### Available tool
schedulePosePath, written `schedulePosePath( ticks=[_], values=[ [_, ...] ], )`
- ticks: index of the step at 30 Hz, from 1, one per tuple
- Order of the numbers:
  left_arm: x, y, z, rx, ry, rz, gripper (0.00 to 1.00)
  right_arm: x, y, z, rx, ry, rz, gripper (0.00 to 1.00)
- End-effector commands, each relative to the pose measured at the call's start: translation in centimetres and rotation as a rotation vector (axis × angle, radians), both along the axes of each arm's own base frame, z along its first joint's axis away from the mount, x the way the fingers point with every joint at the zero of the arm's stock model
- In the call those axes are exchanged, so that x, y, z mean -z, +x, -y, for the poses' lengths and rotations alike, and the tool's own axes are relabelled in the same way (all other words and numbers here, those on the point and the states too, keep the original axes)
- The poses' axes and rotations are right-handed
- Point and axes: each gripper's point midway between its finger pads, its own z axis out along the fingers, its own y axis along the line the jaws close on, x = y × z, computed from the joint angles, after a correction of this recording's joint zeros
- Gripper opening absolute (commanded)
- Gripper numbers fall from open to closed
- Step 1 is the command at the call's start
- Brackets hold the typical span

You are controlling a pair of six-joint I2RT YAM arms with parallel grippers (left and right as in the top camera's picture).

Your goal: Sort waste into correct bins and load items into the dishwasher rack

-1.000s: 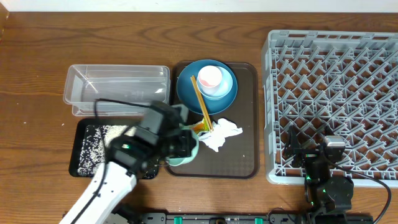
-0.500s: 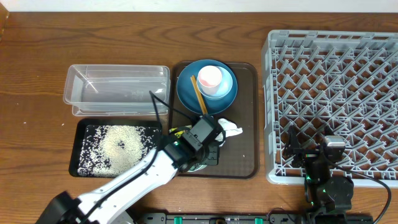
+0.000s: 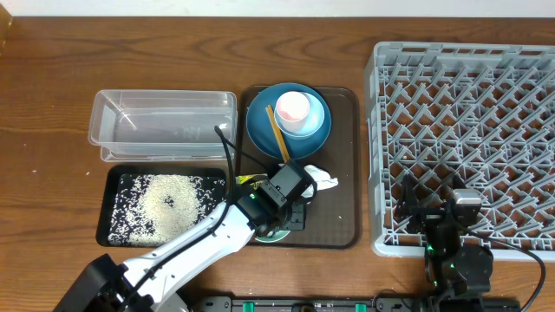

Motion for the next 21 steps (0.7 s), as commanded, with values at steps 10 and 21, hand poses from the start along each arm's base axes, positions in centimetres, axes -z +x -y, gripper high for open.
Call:
schedulePosePath(
  ticks=[10, 21],
  values=[
    [-7.7, 6.3, -3.1, -0.163, 0.027, 0.296, 0.4, 0.0, 0.0, -0.2, -0.007, 0.003, 0.001, 0.99],
    [-4.4, 9.8, -5.2, -0.36, 0.036, 0.225, 0.43, 0.0, 0.0, -0.2, -0.007, 0.003, 0.001, 0.99]
  ],
)
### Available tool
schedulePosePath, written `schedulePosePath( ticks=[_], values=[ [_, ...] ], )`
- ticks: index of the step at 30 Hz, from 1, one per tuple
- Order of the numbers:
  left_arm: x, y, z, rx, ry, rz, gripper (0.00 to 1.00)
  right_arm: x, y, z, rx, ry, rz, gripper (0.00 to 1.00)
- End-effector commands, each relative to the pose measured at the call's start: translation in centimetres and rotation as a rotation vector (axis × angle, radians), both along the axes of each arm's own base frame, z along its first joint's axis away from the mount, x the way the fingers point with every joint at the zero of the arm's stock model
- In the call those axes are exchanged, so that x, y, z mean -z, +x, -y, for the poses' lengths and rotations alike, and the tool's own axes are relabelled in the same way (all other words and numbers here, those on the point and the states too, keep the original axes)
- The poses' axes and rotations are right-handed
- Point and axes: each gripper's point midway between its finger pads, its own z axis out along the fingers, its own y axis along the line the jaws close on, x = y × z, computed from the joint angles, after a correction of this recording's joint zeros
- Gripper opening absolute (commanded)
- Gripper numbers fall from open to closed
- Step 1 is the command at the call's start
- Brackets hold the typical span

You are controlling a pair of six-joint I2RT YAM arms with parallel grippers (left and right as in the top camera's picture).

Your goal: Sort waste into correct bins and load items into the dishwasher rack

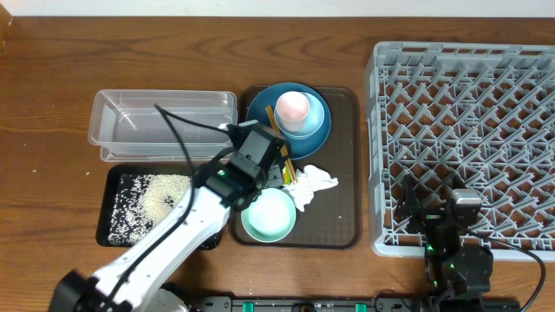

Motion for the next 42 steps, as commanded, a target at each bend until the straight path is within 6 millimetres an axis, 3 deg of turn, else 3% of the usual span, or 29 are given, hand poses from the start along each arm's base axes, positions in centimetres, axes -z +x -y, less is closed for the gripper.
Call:
schedulePosePath(
  ticks=[1, 8, 16, 26, 35, 42],
  values=[
    [1.0, 0.9, 0.4, -0.031, 0.004, -0.005, 0.43, 0.0, 0.0, -0.2, -0.007, 0.003, 0.001, 0.99],
    [2.1, 2.3, 1.3, -0.032, -0.012, 0.015, 0.43, 0.0, 0.0, -0.2, -0.007, 0.003, 0.001, 0.99],
    [2.9, 2.5, 1.5, -0.049, -0.012, 0.0, 0.44, 0.0, 0.0, -0.2, -0.007, 0.003, 0.001, 0.99],
    [3.1, 3.7, 3.0, -0.029, -0.071, 0.027, 0.44, 0.0, 0.0, -0.2, -0.007, 0.003, 0.001, 0.99],
    [3.7, 3.3, 3.2, -0.019, -0.06, 0.011, 0.44, 0.0, 0.0, -0.2, -0.007, 0.003, 0.001, 0.99],
    [5.4, 2.9, 3.1, -0.019, -0.036, -0.029, 0.44, 0.0, 0.0, -0.2, -0.007, 0.003, 0.001, 0.99]
  ],
)
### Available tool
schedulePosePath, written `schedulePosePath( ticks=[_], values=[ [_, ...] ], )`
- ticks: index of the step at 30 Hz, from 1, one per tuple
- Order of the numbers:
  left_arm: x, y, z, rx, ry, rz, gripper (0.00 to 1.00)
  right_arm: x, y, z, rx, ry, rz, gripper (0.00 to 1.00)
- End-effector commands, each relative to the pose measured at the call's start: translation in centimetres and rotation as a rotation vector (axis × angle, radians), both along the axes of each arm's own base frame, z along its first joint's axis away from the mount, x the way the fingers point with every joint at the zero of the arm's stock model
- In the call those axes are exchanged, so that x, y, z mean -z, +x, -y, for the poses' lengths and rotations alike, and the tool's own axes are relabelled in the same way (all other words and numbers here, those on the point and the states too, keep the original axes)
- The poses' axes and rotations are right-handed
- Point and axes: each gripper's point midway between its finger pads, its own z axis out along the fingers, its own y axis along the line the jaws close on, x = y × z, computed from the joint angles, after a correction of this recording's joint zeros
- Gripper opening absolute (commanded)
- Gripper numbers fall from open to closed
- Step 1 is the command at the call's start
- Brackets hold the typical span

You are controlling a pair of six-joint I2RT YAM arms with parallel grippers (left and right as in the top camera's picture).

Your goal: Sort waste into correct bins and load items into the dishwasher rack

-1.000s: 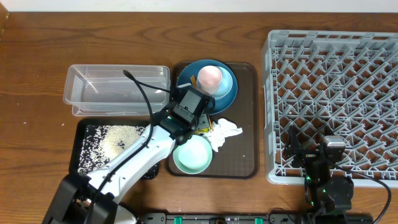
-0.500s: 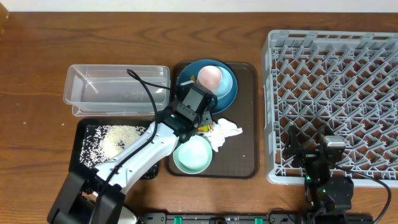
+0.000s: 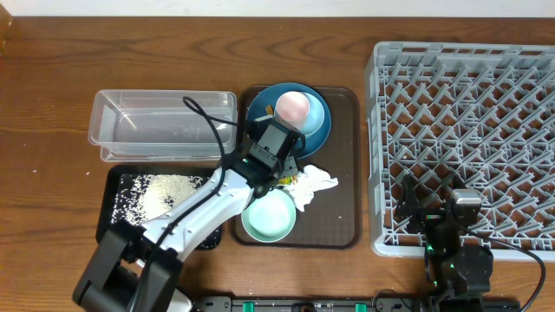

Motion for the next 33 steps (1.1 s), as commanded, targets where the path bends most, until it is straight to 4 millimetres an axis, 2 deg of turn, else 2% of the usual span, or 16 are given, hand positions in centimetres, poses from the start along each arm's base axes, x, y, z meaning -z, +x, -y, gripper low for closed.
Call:
schedulePosePath(
  ticks=[1, 3, 11, 25, 33],
  values=[
    [1.0, -0.2, -0.1, -0.002, 0.016, -0.025, 0.44, 0.0, 0.0, -0.2, -0.007, 0.003, 0.001, 0.99],
    [1.2, -0.2, -0.1, -0.002, 0.02, -0.03, 0.42, 0.0, 0.0, -0.2, -0.007, 0.003, 0.001, 0.99],
    [1.1, -0.2, -0.1, -0.002, 0.019, -0.028, 0.25, 0.0, 0.0, -0.2, -0.007, 0.003, 0.001, 0.99],
    [0.3, -0.1, 0.0, 0.005, 0.009, -0.006, 0.24, 0.0, 0.0, -0.2, -0.007, 0.003, 0.001, 0.99],
    [0.1, 0.1, -0.2, 0.039, 0.041, 0.015, 0.28, 0.0, 0.0, -0.2, -0.007, 0.003, 0.001, 0.99]
  ],
)
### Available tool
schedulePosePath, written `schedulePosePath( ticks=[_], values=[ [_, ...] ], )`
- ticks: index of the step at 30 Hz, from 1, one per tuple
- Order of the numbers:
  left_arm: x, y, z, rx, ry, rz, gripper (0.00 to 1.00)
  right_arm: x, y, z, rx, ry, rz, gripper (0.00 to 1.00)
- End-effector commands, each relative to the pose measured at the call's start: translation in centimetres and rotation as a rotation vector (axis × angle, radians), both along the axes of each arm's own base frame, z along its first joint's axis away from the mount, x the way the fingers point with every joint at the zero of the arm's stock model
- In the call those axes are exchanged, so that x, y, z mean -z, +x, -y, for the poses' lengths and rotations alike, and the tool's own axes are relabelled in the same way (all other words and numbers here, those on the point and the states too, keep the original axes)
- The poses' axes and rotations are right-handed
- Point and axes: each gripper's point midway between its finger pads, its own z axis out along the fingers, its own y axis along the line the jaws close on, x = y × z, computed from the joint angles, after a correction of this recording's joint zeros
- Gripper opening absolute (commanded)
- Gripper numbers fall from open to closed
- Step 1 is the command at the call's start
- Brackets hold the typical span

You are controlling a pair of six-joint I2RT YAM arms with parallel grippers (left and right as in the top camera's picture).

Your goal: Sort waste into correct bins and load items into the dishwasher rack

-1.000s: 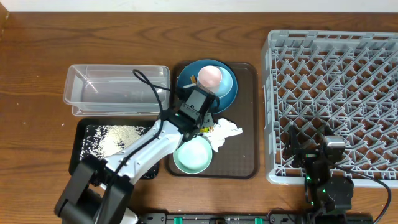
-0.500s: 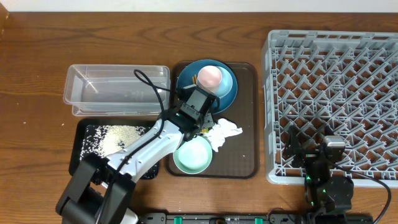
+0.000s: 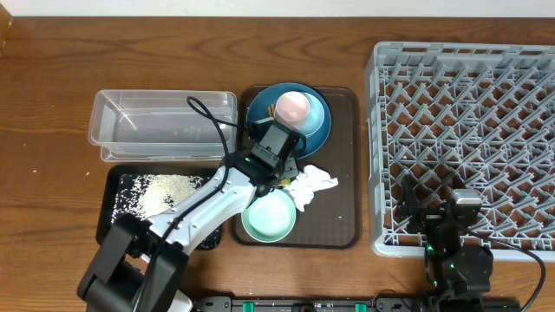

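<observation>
A brown tray (image 3: 342, 217) holds a blue plate (image 3: 319, 132) with a pink cup (image 3: 292, 106) on it. In front of the plate lie a crumpled white napkin (image 3: 314, 184) and a mint green bowl (image 3: 267, 216). My left gripper (image 3: 289, 173) reaches down at the napkin's left edge, between plate and bowl, with a scrap of yellow beside it. Its fingers are hidden under the wrist. My right gripper (image 3: 414, 206) rests at the front edge of the grey dishwasher rack (image 3: 468, 113), its jaws unclear.
A clear plastic bin (image 3: 163, 126) stands left of the tray. In front of it a black tray (image 3: 117, 227) holds scattered rice. The left arm lies across the black tray's right end and the bowl's rim.
The left wrist has shifted very slightly toward the napkin. Bowl, plate, cup, napkin and the right arm stand as before.
The left gripper first hung over the front of the brown tray, covering the green bowl. Then it stood further back by the plate's left edge, with the bowl upright and uncovered. After that it was at the napkin's left edge, where it remains.
</observation>
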Motion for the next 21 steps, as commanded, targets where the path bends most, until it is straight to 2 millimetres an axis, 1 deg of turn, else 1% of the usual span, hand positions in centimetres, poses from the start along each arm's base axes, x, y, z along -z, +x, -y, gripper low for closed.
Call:
schedulePosePath(
  ticks=[1, 21],
  values=[
    [-0.7, 0.3, -0.4, 0.024, 0.035, 0.04, 0.28, 0.0, 0.0, -0.2, -0.007, 0.003, 0.001, 0.99],
    [-0.9, 1.3, -1.9, -0.026, 0.074, 0.067, 0.3, 0.0, 0.0, -0.2, -0.007, 0.003, 0.001, 0.99]
  ],
)
